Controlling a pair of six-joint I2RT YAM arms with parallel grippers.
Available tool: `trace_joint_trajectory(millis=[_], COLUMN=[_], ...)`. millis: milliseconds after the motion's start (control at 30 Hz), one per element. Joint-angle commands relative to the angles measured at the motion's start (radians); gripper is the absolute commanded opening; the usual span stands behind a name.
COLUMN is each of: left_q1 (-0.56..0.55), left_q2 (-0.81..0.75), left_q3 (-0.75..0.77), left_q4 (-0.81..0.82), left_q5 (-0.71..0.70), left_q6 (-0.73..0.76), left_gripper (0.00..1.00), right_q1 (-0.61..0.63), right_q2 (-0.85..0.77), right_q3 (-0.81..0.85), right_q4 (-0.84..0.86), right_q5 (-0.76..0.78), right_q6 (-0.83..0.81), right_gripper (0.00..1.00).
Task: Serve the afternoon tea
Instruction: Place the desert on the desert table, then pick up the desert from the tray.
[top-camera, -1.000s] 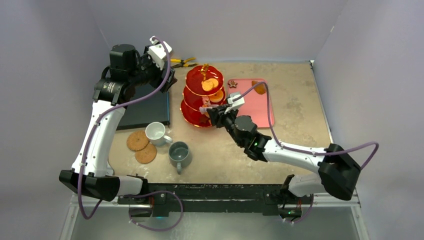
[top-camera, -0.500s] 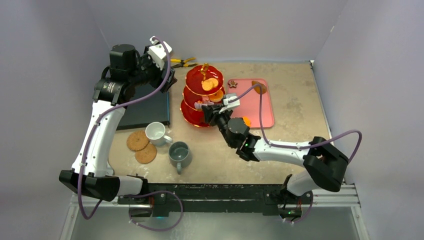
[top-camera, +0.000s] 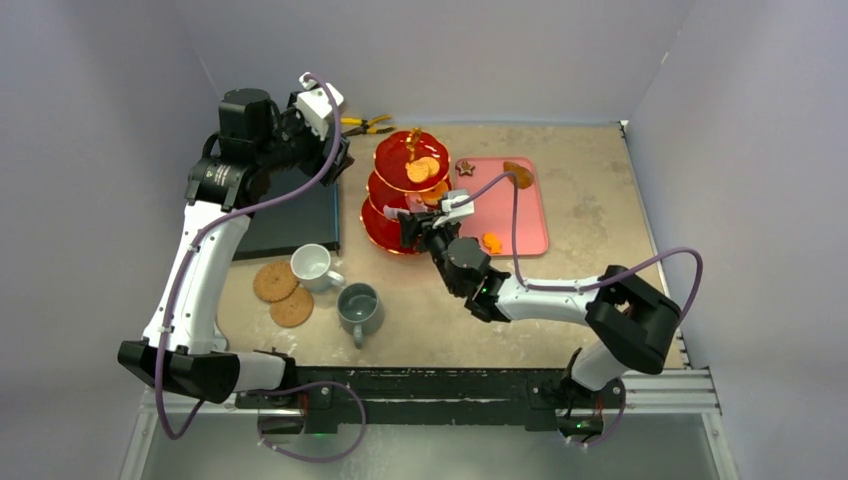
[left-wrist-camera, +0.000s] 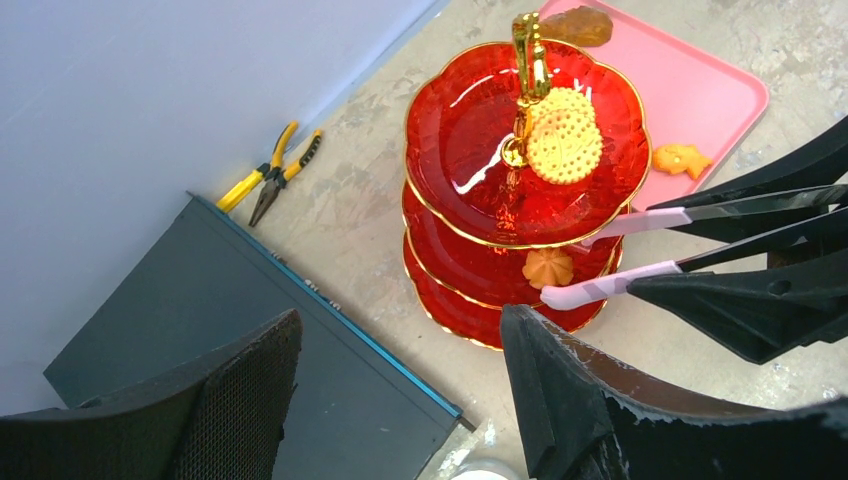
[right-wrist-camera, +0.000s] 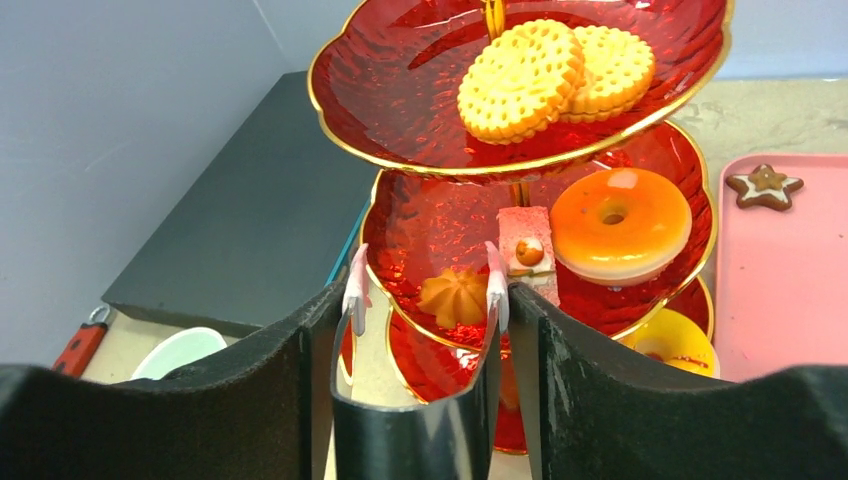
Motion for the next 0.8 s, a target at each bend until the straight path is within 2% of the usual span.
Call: trace_joint_trajectory(millis=[0,267,533,667,767], left_q1=[0.004,0.004,0.004,0.004,0.004], left_q2=[-0.024,-0.023,-0.022,-0.018,-0.017], left_q3=[0.006,0.010,0.015,0.024,0.029], left_q4=[0.012,0.010,0.011,0.008,0.007], left_q5=[0.019,0.018,0.020,0.016,0.016], left_q6=[0.001,0.000,-0.004,-0.004,-0.004], left_gripper=[0.72,0.72,0.72,0.72,0.72], right_q1=[0.006,0.006,-0.006,-0.057,-0.153], right_q2=[-0.045,-0.169,-0.331,-0.410,-0.439], right_q3=[0.042,-0.017,-0.164,-0.208,-0.216], right_q4=[0.048,-0.028,-0.160,-0.209,-0.227], right_q5=[0.033,0.044,0.073,0.083,0.045], right_q6=[0.005,0.015,0.010,0.008,0.009], right_gripper=[0.62,0.57,0.55,0.56,0.56])
